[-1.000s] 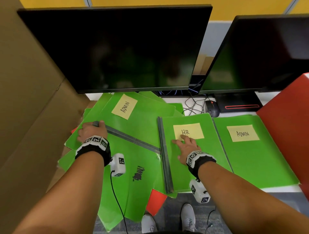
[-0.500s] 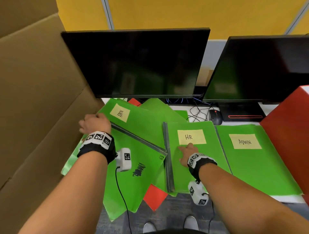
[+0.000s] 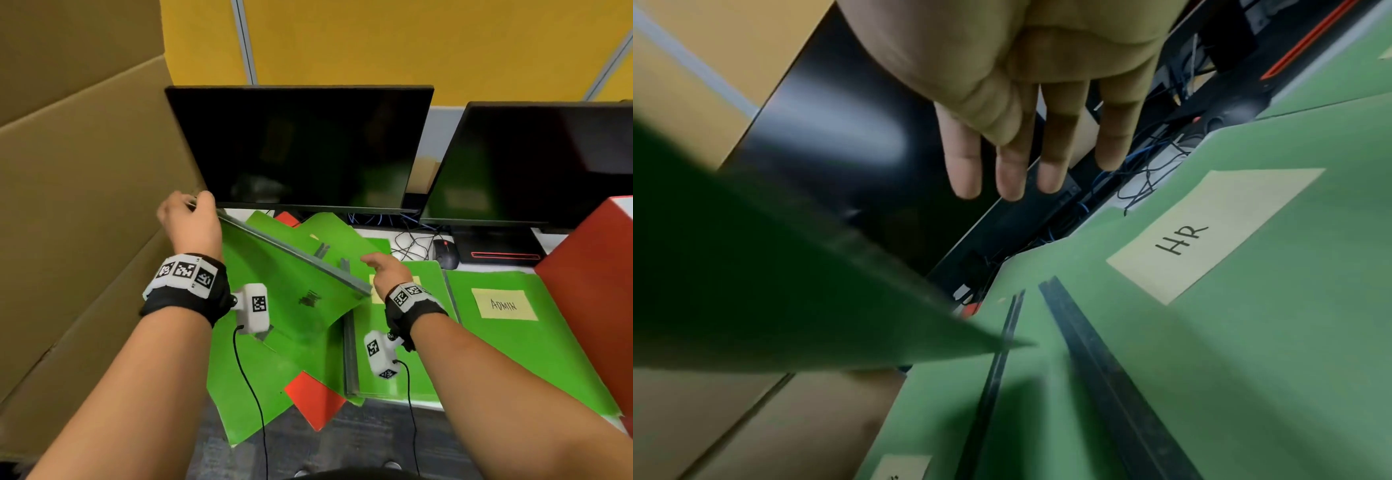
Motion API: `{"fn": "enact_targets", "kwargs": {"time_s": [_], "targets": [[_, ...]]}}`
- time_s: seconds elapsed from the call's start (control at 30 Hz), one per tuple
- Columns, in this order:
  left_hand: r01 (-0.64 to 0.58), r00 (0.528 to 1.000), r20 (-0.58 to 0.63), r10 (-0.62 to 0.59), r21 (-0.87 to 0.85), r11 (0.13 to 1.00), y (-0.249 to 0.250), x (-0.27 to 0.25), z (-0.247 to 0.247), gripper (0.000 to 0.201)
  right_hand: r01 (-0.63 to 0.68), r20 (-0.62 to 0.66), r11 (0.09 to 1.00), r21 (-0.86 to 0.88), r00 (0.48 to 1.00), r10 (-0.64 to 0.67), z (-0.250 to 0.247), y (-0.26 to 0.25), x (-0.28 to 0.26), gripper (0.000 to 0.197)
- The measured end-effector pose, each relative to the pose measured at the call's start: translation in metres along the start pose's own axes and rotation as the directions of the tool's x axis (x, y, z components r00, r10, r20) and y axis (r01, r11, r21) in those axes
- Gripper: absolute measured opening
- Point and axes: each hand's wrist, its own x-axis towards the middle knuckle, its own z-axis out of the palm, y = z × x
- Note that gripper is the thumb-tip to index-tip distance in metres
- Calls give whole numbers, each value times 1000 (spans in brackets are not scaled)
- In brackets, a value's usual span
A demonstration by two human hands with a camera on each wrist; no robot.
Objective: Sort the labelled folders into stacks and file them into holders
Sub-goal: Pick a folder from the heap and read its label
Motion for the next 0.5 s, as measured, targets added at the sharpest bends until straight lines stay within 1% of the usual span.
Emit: {"fn": "enact_targets", "kwargs": {"time_s": [0.07, 0.1, 0.13, 0.17, 0.2, 0.27, 0.33, 0.4, 0.5], "targets": [[-13, 999, -44, 12, -36, 999, 6, 3, -8, 13, -28, -15, 996, 80, 999, 29, -5, 5, 4, 50], [2, 999, -37, -5, -73, 997, 9, 3, -11, 10, -31, -1, 992, 123, 1000, 31, -5, 9, 6, 46], [16, 1000, 0, -16, -124, 992, 12, 0, -12, 10, -27, 6, 989, 147, 1000, 26, -6, 11, 6, 40], [43, 997, 67, -31, -185, 982, 16, -5, -12, 14, -21, 9, 989, 146, 1000, 20, -6, 12, 5, 34], [43, 992, 125, -13, -236, 971, 16, -9, -12, 19, -11, 17, 991, 131, 1000, 9, -7, 10, 2, 29], [64, 965, 264, 14, -285, 956, 10, -13, -11, 24, 25, 78, 996, 89, 996, -32, -5, 5, -2, 31], [80, 910, 411, 53, -299, 951, 7, -18, -13, 25, 72, 159, 996, 57, 984, -80, -2, -3, -5, 41], [74, 847, 523, 95, -292, 954, 6, -26, -13, 27, 101, 219, 994, 50, 969, -110, 1, -10, -7, 52], [45, 734, 650, 198, -337, 940, 12, -37, -12, 27, 72, 264, 996, 60, 961, -85, 3, -17, -6, 67]]}}
